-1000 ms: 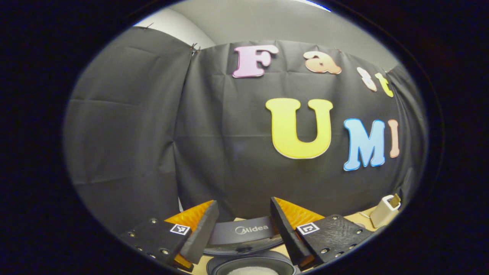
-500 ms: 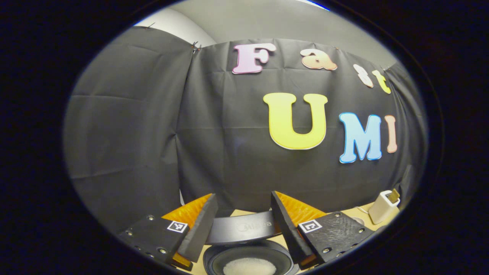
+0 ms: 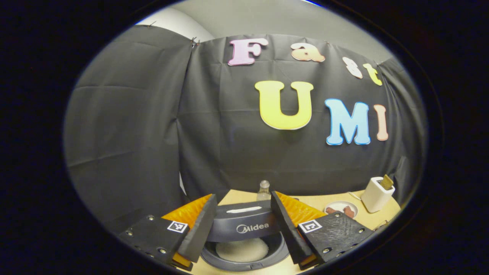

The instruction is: Close the left gripper, press the button to open the rice cooker; take a wooden spoon from the chopstick holder with the right hand, scoop a spoonful of rice and pour it into the rice cooker, then put the wooden spoon back into the chopstick holder.

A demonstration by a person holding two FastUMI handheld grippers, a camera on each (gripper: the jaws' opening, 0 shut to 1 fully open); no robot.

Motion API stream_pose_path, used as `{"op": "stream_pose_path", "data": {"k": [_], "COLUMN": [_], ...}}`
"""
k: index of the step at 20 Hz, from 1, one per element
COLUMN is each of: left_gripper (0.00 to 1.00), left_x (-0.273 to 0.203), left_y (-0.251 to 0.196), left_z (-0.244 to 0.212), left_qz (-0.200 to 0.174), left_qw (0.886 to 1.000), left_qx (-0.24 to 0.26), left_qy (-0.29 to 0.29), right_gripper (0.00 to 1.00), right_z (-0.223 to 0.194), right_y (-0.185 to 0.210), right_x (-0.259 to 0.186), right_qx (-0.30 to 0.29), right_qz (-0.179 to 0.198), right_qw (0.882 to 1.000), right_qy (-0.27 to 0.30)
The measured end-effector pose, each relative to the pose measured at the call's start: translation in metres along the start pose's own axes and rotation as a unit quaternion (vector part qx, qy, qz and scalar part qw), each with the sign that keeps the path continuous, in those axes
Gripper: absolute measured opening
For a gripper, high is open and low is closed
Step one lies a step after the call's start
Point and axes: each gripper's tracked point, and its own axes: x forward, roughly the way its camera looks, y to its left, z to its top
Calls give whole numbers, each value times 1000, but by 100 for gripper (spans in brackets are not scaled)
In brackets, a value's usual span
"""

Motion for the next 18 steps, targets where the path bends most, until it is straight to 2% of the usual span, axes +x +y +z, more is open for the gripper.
{"op": "stream_pose_path", "data": {"k": [4, 8, 16, 18], "left_gripper": [88, 90, 90, 90], "left_x": [-17, -25, -23, -22], "left_y": [-10, -14, -18, -20], "left_z": [-56, -96, -144, -144], "left_qz": [-6, -6, 4, 6], "left_qw": [999, 999, 998, 998], "left_qx": [-4, 5, 21, 25], "left_qy": [41, 48, 63, 52], "right_gripper": [98, 98, 98, 98], "right_z": [-2, -3, -6, -4], "right_y": [-5, -8, -11, -13], "right_x": [-6, -9, -15, -17], "right_qx": [-2, -8, -20, -24], "right_qz": [8, 10, 5, 3], "right_qw": [1000, 1000, 1000, 1000], "right_qy": [1, 2, 5, 3]}}
